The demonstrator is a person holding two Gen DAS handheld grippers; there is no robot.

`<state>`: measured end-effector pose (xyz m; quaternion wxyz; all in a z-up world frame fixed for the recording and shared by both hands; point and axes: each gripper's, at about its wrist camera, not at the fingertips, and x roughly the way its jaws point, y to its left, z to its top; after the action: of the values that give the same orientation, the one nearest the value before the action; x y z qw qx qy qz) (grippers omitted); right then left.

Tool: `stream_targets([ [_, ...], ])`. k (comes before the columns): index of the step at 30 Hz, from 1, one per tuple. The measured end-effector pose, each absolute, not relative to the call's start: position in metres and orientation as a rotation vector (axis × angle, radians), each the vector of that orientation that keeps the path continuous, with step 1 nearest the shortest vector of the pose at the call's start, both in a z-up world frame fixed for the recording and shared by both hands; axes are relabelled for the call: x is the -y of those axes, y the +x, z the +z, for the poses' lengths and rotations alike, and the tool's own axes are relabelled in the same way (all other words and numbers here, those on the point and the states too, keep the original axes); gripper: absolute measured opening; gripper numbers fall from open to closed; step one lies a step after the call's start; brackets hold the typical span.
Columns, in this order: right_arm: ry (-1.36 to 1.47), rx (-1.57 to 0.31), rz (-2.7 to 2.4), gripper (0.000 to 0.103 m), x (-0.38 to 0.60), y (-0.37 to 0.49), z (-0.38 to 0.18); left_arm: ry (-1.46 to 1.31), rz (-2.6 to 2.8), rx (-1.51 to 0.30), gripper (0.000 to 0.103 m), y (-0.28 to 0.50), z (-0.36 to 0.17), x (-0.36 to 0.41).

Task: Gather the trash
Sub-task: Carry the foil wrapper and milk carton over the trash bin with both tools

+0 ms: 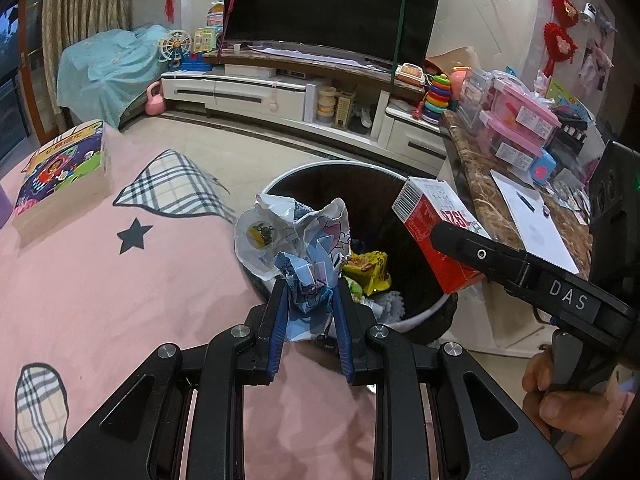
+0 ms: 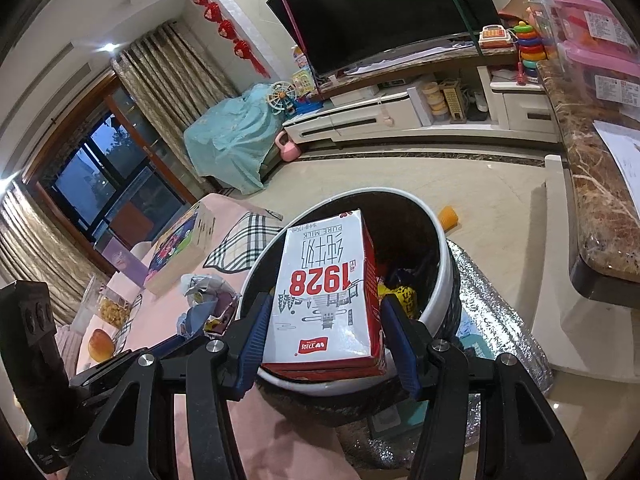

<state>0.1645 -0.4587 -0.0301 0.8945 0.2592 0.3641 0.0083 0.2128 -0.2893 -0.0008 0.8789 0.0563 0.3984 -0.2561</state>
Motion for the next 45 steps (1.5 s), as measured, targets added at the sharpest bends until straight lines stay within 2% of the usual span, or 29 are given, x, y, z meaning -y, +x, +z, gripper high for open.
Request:
stream_targets([
  [45, 0.513, -0.803, 0.005, 0.056, 0.467, 0.197, -0.035, 0.150, -0.521, -0.885, 0.021, 0.246, -0.017, 0.317],
])
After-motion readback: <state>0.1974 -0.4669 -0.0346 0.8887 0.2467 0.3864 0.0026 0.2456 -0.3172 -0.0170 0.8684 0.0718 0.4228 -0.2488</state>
